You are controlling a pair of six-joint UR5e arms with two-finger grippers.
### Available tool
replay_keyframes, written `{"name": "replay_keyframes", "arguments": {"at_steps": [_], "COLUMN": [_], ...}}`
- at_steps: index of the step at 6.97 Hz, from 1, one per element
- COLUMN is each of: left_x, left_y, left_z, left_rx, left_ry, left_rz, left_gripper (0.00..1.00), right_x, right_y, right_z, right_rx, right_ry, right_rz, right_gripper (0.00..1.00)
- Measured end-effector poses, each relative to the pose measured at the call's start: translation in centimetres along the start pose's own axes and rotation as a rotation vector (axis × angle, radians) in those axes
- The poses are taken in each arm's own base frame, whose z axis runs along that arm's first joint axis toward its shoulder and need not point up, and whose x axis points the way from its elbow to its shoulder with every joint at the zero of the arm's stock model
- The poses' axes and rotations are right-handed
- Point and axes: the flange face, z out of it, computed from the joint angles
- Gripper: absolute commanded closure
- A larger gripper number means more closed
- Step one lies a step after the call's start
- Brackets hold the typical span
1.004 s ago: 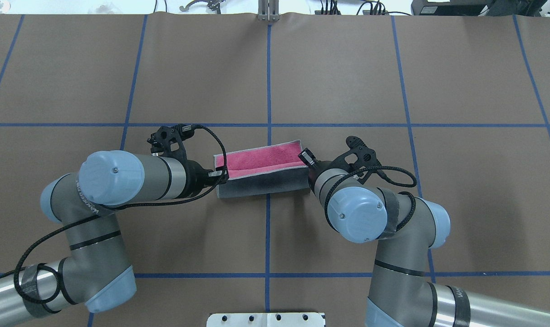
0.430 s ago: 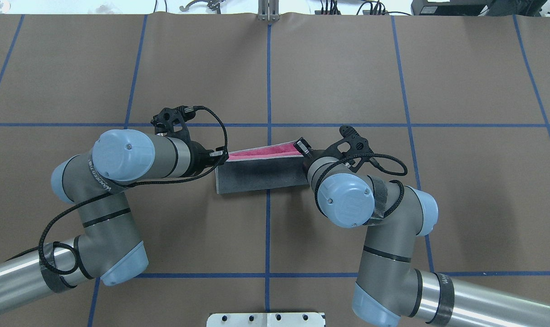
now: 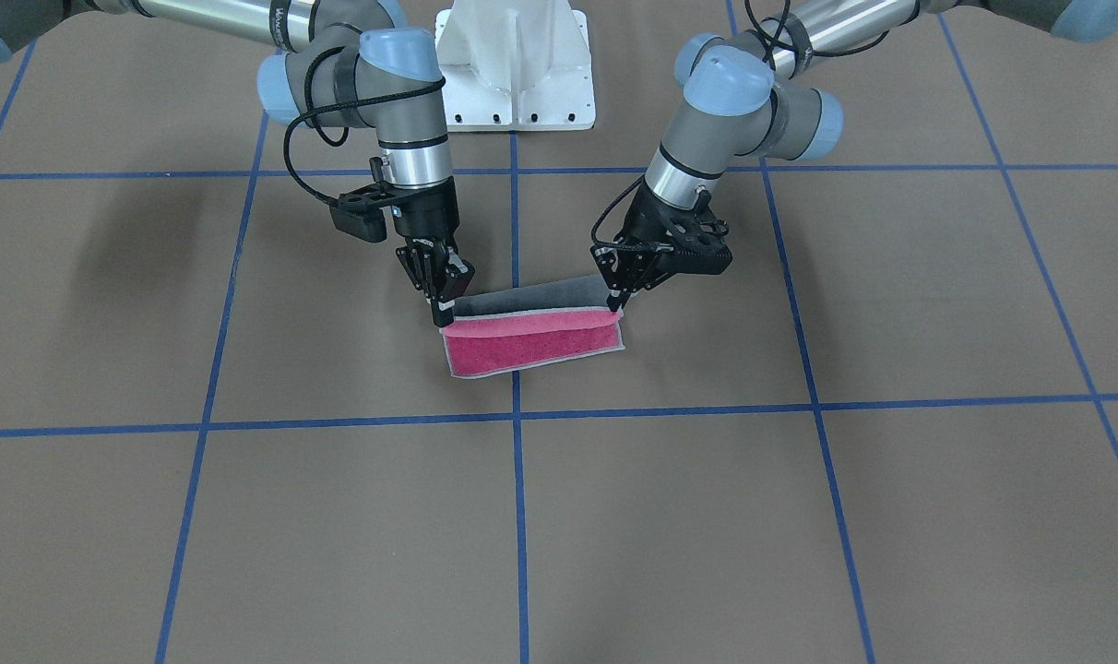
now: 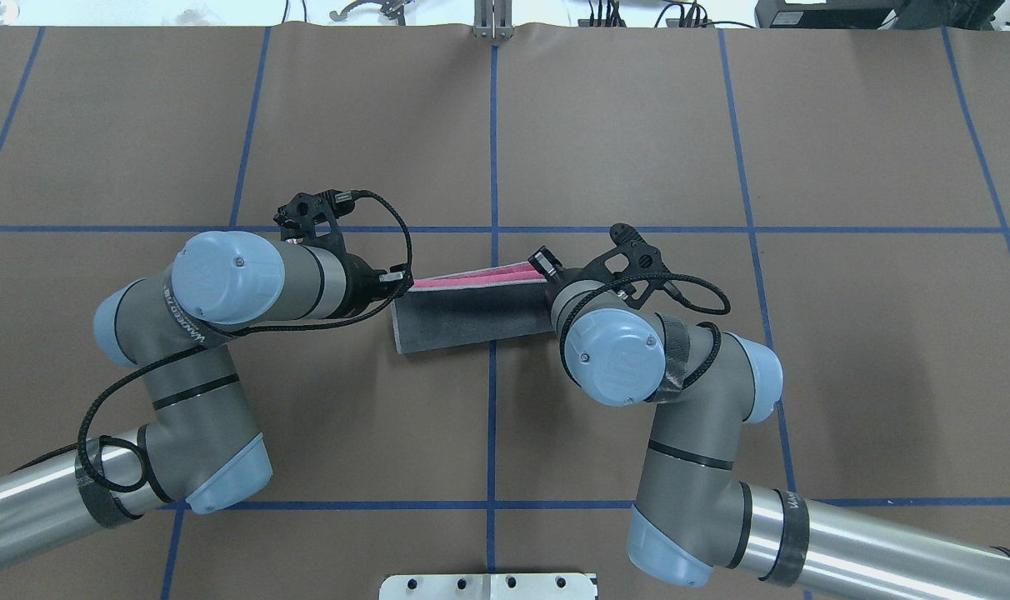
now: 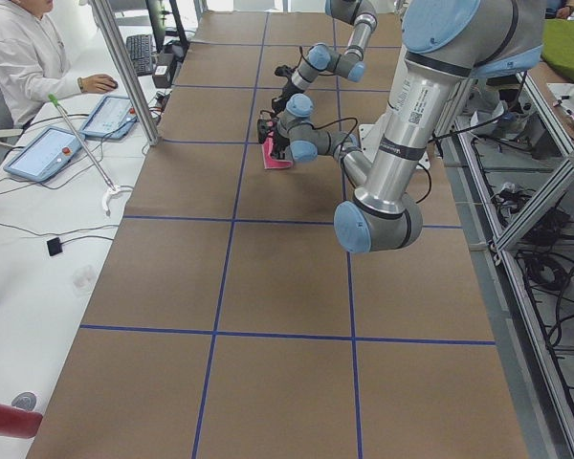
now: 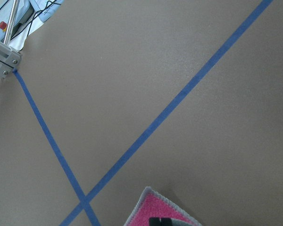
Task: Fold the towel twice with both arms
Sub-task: 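Lay the folded edge down on the far edge and open both grippers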
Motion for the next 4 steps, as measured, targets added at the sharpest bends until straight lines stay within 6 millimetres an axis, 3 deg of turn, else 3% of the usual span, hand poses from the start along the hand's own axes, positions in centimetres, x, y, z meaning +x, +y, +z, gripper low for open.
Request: {"name": "replay_keyframes", "arguments": {"at_steps": [4], "left_x": [-0.4], "left_y": [-0.2], "left_z": [2.1], "left_rx": [0.001], "left_ry": [-0.033], "left_rz": [-0.003], "left_gripper": [1.0], "right_x": [0.2], "right_y": [0.1], "right_z": [0.9], "right_rx": [0.009], "right_ry": [0.013], "right_rz": [-0.006], "right_gripper": [1.0]}}
